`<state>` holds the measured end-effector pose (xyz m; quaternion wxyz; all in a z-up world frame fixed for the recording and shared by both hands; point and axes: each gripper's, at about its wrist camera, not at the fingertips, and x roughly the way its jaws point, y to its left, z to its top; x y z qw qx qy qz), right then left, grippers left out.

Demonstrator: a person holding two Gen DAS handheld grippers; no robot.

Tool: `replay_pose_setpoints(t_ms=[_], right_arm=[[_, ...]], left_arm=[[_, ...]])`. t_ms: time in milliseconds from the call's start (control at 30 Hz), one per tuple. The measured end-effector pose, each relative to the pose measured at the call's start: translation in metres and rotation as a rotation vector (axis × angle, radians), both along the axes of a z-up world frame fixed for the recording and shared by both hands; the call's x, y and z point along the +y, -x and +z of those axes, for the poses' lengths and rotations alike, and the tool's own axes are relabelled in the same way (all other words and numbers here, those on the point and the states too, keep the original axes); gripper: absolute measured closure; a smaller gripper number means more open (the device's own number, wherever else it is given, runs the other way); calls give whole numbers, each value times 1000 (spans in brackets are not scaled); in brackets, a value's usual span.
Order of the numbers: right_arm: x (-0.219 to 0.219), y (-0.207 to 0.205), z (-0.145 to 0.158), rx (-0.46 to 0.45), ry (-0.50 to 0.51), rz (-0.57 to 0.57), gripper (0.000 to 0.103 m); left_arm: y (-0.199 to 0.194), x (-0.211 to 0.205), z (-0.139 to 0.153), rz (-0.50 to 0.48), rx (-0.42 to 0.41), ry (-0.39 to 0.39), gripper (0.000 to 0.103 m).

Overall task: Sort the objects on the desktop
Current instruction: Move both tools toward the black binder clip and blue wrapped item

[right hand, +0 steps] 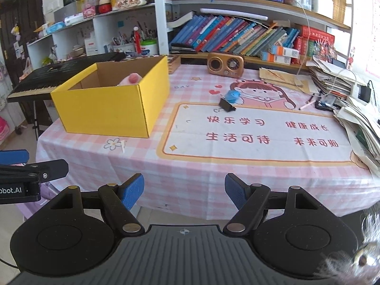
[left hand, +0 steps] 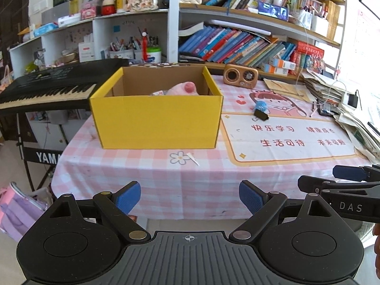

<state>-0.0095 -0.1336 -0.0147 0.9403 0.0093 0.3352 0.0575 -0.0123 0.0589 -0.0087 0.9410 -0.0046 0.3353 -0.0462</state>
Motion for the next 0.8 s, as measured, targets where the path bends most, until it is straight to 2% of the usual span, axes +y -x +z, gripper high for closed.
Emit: replay_pose_setpoints(t_ms=[367,800], right_arm=[[-20,-11,-6,35,6,-42,29],[-64,-40,-14,92,8,-115,29]], left_arm=[[-17,-18,-4,-33,21,5,11],[-57,-64,-12,-116,66,-3,11]])
